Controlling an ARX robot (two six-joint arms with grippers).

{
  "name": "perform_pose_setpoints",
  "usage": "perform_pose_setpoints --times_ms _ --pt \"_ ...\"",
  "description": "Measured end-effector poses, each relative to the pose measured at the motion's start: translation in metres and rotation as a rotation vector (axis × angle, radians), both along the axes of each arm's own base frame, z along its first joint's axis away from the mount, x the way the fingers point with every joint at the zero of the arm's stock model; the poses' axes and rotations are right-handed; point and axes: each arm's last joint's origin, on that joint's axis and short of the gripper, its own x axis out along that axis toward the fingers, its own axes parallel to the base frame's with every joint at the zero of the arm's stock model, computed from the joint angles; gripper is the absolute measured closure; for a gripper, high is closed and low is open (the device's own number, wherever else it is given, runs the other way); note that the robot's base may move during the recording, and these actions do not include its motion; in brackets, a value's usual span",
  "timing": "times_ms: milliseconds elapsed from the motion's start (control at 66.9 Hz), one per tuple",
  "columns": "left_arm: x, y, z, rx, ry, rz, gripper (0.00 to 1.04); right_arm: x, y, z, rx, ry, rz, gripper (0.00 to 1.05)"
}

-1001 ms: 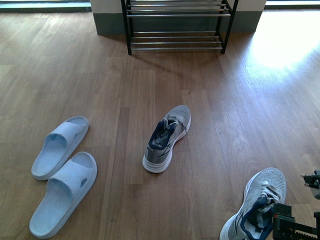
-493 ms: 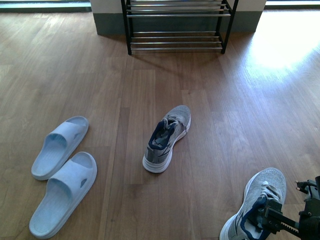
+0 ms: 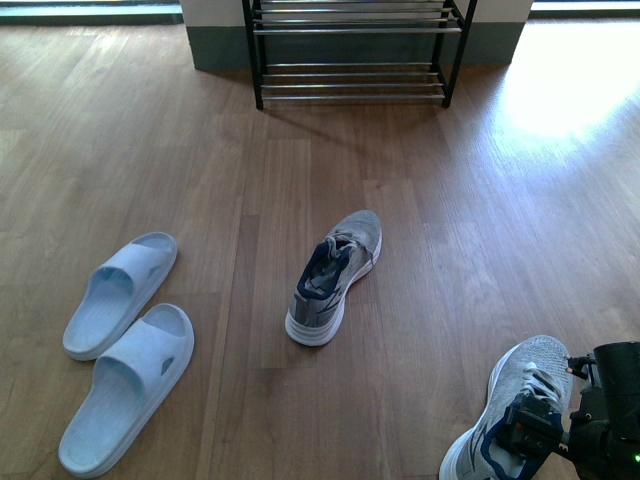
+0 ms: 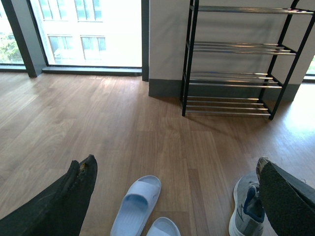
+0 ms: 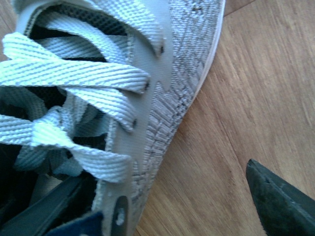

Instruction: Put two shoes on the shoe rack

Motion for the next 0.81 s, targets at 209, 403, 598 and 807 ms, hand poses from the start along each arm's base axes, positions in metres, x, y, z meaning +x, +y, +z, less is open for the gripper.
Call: perform_pose_setpoints --times_ms 209,403,598,807 --pt "0.000 0.000 0.000 0.000 0.000 0.000 0.09 -0.001 0.001 -0.002 0.009 -0.003 0.005 0.81" --pt "0.000 0.000 0.000 0.000 0.000 0.000 0.09 -0.005 0.003 0.005 0.000 -0.016 0.034 1.03" --pt "0.000 0.000 0.000 0.000 0.000 0.000 0.09 -0.002 0.006 0.042 0.011 -0.076 0.080 1.03" --pt "0.000 0.000 0.000 0.000 0.000 0.000 0.09 0.010 0.012 0.126 0.069 -0.251 0.161 1.03"
